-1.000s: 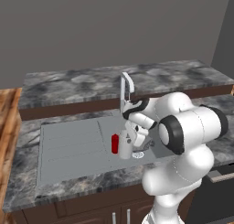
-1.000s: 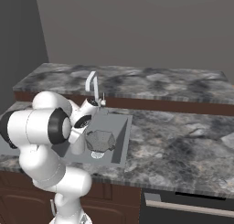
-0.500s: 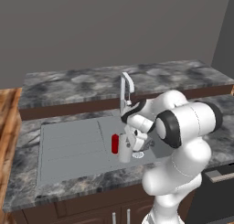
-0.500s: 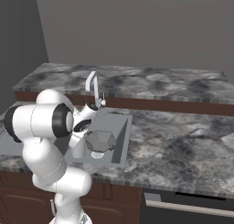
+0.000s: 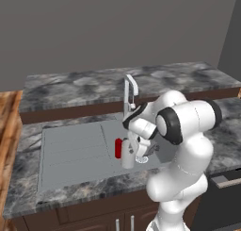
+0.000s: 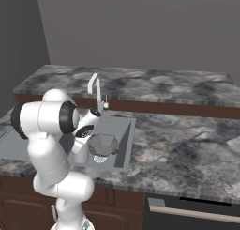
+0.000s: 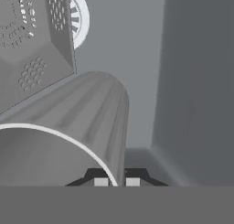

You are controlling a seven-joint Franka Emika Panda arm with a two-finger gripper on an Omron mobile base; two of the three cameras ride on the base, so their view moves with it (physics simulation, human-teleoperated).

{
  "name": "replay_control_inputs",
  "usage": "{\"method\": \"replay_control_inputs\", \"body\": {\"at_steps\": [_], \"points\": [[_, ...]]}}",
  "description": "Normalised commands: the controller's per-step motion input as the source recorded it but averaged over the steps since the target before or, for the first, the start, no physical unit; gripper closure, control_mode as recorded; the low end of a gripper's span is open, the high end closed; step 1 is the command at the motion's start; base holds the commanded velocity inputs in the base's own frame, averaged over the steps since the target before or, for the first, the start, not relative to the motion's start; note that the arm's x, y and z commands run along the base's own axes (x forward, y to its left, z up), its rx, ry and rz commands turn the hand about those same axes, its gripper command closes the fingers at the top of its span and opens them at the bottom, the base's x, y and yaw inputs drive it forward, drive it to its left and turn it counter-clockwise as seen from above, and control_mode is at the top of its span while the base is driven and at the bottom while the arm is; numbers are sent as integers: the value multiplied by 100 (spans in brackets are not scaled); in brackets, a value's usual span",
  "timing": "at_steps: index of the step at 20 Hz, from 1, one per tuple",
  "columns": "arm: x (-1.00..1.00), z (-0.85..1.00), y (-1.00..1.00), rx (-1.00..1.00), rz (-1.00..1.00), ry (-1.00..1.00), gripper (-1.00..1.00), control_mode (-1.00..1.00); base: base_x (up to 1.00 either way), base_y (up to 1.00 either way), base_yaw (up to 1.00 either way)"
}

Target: Pick the glass cup and colander and place them in the sink. Then turn on the water.

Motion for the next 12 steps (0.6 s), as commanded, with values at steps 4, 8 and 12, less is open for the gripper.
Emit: {"method": "replay_control_inputs", "body": {"at_steps": [4,8,12], "points": [[12,-23,5,0,0,-1,100,-100,0,0,0],[9,-28,9,0,0,0,100,-100,0,0,0],[9,-36,11,-2,0,-2,100,-100,0,0,0]]}}
